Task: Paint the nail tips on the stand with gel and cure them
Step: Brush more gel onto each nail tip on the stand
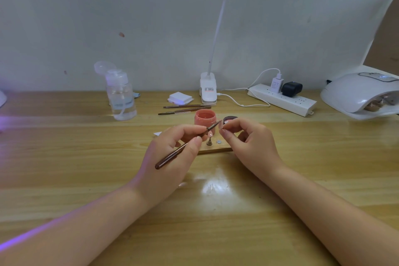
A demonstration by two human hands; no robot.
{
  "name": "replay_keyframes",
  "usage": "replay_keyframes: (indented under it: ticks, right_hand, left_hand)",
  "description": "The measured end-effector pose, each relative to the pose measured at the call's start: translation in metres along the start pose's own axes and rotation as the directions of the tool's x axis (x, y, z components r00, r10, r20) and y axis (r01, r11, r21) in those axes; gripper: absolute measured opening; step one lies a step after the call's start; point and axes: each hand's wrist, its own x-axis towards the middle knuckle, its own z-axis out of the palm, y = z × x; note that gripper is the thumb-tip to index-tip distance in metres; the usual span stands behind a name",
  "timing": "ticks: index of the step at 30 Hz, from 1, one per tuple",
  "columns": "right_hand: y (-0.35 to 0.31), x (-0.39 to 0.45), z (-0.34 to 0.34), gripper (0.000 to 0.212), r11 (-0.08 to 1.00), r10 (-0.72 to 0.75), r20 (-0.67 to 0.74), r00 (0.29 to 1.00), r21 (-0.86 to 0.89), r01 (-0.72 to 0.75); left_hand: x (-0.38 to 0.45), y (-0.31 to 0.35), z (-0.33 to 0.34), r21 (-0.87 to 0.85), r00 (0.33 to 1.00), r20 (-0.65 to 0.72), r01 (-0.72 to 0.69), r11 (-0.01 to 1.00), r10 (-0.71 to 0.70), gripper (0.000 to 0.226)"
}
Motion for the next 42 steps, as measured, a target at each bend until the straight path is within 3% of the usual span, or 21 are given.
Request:
replay_keyframes:
  ticks: [4,10,17,23,27,30,33,35,39,42]
  right_hand:
    - [-0.002,0.000,-0.001,0.025,0.999,0.004,0.008,1.000,0.044,-0.004]
    - [-0.003,0.000,-0.001,0.017,0.998,0.007,0.032,0.999,0.056,-0.009]
    - [-0.004,0.000,-0.002,0.020,0.998,0.005,0.039,0.999,0.063,-0.008]
    - [-0.003,0.000,-0.001,0.016,0.999,0.014,0.026,1.000,0.048,-0.015]
    - [-0.001,0.001,-0.001,0.018,0.999,0.031,0.010,0.999,0.044,-0.032]
    - [0.000,0.001,0.000,0.017,0.999,0.028,0.017,0.999,0.027,-0.028]
    - [-0.002,0.001,0.000,0.020,1.000,0.015,0.018,1.000,0.018,-0.016]
    - [-0.002,0.001,0.000,0.022,1.000,0.008,0.015,1.000,0.009,-0.008]
    - [-0.003,0.000,0.001,0.024,1.000,-0.002,0.008,1.000,0.018,0.002]
    - [-0.002,0.000,0.001,0.022,1.000,0.009,0.000,1.000,0.024,-0.009]
  left_hand:
    - [-0.001,0.000,-0.002,-0.043,0.999,0.027,-0.019,0.999,0.020,0.018]
    - [0.001,-0.003,-0.001,-0.208,1.000,-0.004,-0.011,0.978,0.010,0.021]
    - [0.003,-0.007,-0.001,-0.184,0.998,-0.046,0.024,0.983,-0.033,0.020]
    - [0.001,-0.004,-0.001,-0.162,1.000,0.000,-0.008,0.987,0.008,0.019]
    - [0.006,0.005,-0.001,-0.196,0.997,-0.070,-0.030,0.980,0.017,0.014]
    - [0.024,0.015,-0.003,-0.143,0.989,-0.149,-0.023,0.989,0.001,0.016]
    - [0.056,0.017,-0.013,-0.104,0.965,-0.234,0.093,0.990,-0.115,0.011]
    - [0.078,0.017,-0.018,0.027,0.957,-0.244,0.168,0.985,-0.156,0.012]
    - [0.116,0.021,-0.014,0.369,0.982,-0.145,0.169,0.914,-0.123,0.019]
    - [0.137,0.026,-0.002,0.526,0.984,-0.029,0.167,0.834,-0.178,0.028]
